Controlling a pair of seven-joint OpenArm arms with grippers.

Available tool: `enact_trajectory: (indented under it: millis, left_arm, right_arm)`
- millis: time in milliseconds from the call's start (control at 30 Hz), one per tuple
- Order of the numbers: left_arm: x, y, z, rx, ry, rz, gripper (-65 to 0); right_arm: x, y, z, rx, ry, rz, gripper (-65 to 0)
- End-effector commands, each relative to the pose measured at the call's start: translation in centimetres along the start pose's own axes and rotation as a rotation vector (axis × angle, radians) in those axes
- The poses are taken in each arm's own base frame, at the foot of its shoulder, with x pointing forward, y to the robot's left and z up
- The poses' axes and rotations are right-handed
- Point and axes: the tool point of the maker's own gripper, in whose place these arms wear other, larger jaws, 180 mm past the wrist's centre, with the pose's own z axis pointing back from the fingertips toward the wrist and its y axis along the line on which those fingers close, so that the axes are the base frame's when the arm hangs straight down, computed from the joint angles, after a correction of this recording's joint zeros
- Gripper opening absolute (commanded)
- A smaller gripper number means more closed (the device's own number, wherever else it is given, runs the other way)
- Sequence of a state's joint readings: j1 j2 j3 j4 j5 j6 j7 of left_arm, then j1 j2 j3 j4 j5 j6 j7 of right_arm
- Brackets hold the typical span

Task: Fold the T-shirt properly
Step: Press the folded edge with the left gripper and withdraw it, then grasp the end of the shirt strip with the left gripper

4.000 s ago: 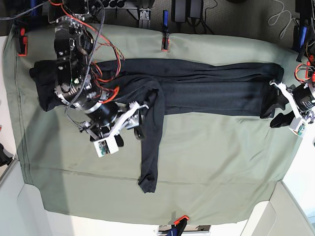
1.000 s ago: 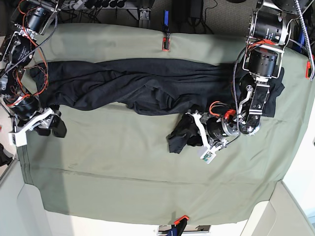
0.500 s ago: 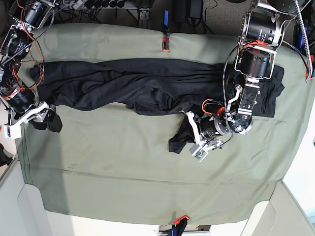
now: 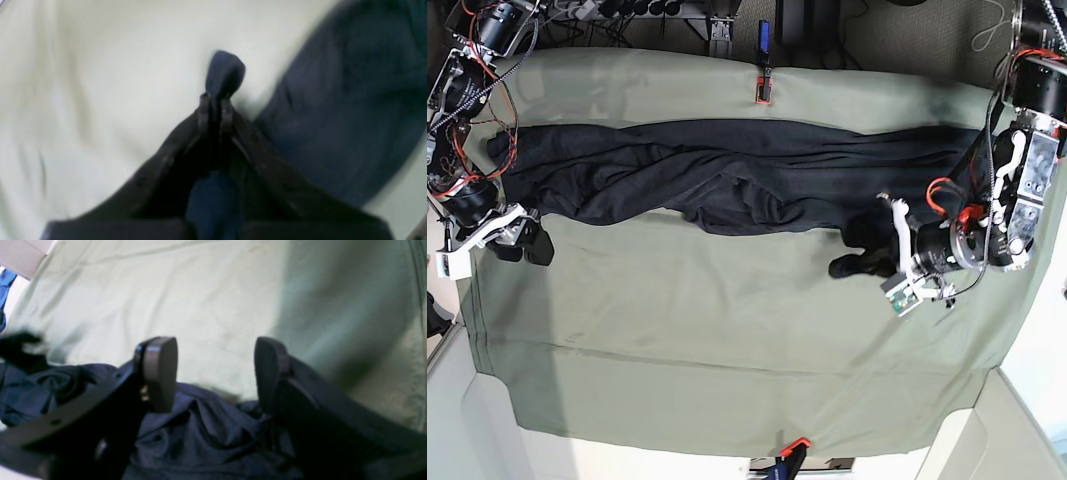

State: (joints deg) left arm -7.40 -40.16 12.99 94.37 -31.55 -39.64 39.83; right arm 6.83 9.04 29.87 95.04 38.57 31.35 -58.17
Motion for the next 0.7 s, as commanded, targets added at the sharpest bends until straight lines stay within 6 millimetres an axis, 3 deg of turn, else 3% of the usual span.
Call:
enact_trajectory:
  millis: [0, 100, 300, 433, 667]
  left_arm:
    - [0.6, 0.3, 1.3, 0.011, -0.021, -0.034, -65.0]
    - [-2.2, -0.5, 3.0, 0.027, 0.052, -0.052, -65.0]
    - [-6.7, 0.9, 6.3, 0.121, 0.115, 0.051, -65.0]
    - [-8.5, 1.8, 8.1, 0.172, 0.141, 0.093, -64.9]
    - [-10.1, 2.3, 8.7, 0.193, 0.165, 0.138, -32.9]
  right_arm:
    - [2.0, 0.4, 0.4, 0.015, -0.059, 0.03, -28.6]
    - [2.0, 0.4, 0.4, 0.015, -0.058, 0.03, -28.6]
    - [2.0, 0.4, 0.4, 0.016, -0.06, 0.03, -28.6]
    - [2.0, 0.4, 0.4, 0.015, -0.063, 0.03, -28.6]
    - [2.0, 0.4, 0.4, 0.016, -0.062, 0.029, -28.6]
